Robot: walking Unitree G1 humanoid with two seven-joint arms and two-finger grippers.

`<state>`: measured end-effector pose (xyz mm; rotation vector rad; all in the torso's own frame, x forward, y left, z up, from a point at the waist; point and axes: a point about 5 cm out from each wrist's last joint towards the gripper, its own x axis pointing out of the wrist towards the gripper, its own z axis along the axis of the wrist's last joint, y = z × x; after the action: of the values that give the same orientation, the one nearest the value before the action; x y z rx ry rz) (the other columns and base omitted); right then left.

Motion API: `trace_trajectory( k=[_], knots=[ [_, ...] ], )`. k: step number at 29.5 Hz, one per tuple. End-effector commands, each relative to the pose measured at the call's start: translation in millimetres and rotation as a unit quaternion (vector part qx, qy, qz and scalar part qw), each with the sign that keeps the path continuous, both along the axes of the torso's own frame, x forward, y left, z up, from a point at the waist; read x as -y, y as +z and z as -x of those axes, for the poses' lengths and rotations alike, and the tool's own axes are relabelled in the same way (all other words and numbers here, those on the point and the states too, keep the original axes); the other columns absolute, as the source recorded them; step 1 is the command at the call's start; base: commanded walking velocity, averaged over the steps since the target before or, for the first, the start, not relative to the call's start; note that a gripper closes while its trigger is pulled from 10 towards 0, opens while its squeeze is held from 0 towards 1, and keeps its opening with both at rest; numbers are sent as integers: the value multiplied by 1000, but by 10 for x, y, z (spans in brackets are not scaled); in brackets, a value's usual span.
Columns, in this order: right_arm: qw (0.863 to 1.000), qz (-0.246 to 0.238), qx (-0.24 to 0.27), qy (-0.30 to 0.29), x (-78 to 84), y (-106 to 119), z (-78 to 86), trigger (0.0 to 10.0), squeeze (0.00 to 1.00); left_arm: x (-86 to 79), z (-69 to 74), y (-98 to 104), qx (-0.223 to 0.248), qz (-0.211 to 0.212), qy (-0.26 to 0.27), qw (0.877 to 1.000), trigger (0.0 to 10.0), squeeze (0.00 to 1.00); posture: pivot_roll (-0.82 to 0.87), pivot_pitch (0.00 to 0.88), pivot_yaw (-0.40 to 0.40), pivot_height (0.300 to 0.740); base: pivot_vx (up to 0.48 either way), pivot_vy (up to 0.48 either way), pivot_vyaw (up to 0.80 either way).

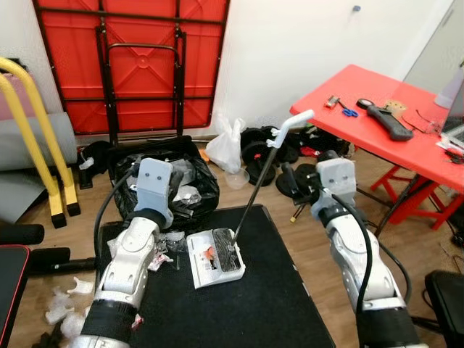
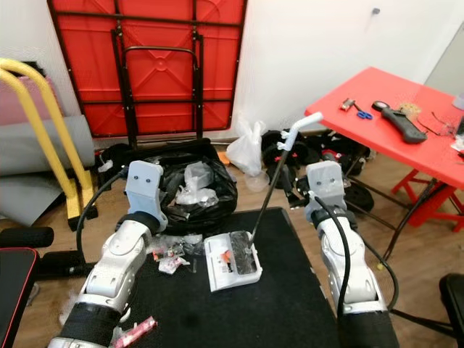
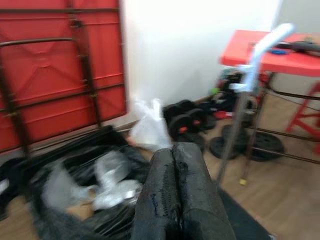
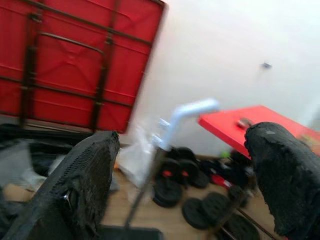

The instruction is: Sweep floor

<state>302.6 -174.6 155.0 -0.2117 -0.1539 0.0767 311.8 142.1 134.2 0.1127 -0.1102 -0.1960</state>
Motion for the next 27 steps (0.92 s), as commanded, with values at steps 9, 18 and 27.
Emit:
trace_trajectory(
  k=[9, 18, 27],
  knots=[
    [1000, 9, -10, -5, 71, -51, -4, 10000, 0, 115, -14, 16, 8, -4, -25, 1000, 10000, 0, -131, 0, -170, 740, 310, 0, -267],
    [1000, 13, -3, 3, 69, -36, -10, 10000, 0, 127, -19, 17, 12, 1, -27, 1000, 10000, 0, -135, 0, -172, 740, 337, 0, 0],
    [1000, 21, 3, 18, 40, -16, -17, 10000, 0, 128, -22, 24, 14, 5, -26, 1000, 10000, 0, -138, 0, -174, 740, 337, 0, 0]
  ],
)
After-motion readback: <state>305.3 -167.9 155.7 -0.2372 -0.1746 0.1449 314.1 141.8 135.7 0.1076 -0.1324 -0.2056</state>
